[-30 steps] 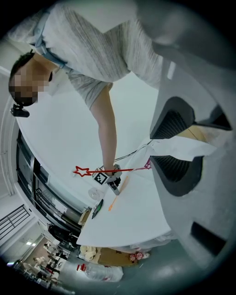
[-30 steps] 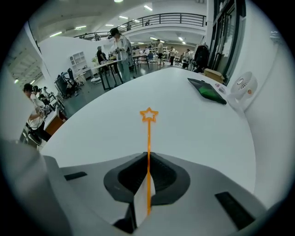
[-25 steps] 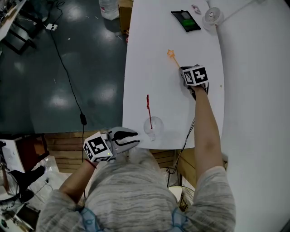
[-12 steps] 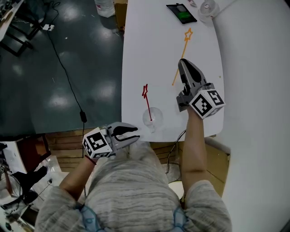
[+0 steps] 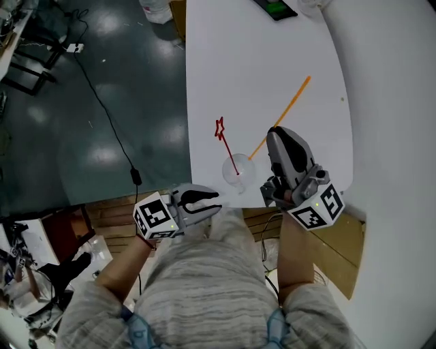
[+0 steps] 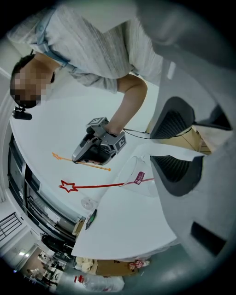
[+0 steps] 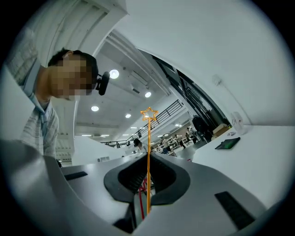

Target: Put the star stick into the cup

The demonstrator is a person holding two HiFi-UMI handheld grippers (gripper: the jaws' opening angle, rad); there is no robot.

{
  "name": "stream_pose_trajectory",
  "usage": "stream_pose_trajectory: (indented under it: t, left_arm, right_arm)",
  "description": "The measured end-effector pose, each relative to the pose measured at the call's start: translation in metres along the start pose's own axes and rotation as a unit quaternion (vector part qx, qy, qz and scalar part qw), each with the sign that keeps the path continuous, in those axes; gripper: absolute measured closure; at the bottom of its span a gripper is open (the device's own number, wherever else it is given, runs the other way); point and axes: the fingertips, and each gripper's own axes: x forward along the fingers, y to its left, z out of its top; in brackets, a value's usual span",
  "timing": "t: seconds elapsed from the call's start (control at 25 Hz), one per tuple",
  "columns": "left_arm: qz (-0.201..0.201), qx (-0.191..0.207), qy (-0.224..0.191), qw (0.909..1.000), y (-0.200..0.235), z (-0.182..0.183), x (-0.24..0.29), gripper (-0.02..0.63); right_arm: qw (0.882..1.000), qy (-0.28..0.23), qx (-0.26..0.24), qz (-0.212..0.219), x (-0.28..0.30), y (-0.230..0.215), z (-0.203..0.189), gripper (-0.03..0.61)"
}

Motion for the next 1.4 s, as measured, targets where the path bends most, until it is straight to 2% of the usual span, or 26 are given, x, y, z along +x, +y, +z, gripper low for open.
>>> stream_pose_trajectory:
  t: [0.12,0.32,0.64,0.92,1.12,1.4]
  left_arm:
    - [-0.008,0.000,0.005,1.0000,-0.002,0.000,0.003,0.494]
    - [-0.018,0.000,0.010,0.9998,-0.003,-0.001,0.007,0.494]
    - [-0.018,-0.013,0.014,0.9997,0.003,-0.004,0.005,0.494]
    - [-0.020,-0.015,0.013,0.9996,0.005,-0.001,0.002,0.494]
    - [-0.019,-0.018,0.022,0.9994,0.006,-0.005,-0.004,0.494]
    - [-0.023,-0.020,0.026,0.9992,0.007,-0.005,-0.005,0.494]
  right_arm:
    - [1.000,0.002,0.009,0.010,-0.011,0.010,-0.016,0.558]
    - [0.999,0.025,0.026,-0.001,-0.028,0.010,-0.053,0.558]
    - [0.996,0.089,-0.010,-0.007,-0.034,0.010,-0.094,0.558]
    - [0.989,0.132,-0.061,-0.007,-0.028,0.008,-0.116,0.558]
    - [0.988,0.133,-0.080,-0.011,-0.028,0.009,-0.125,0.558]
    - [0.986,0.150,-0.073,-0.010,-0.027,0.007,-0.132,0.557]
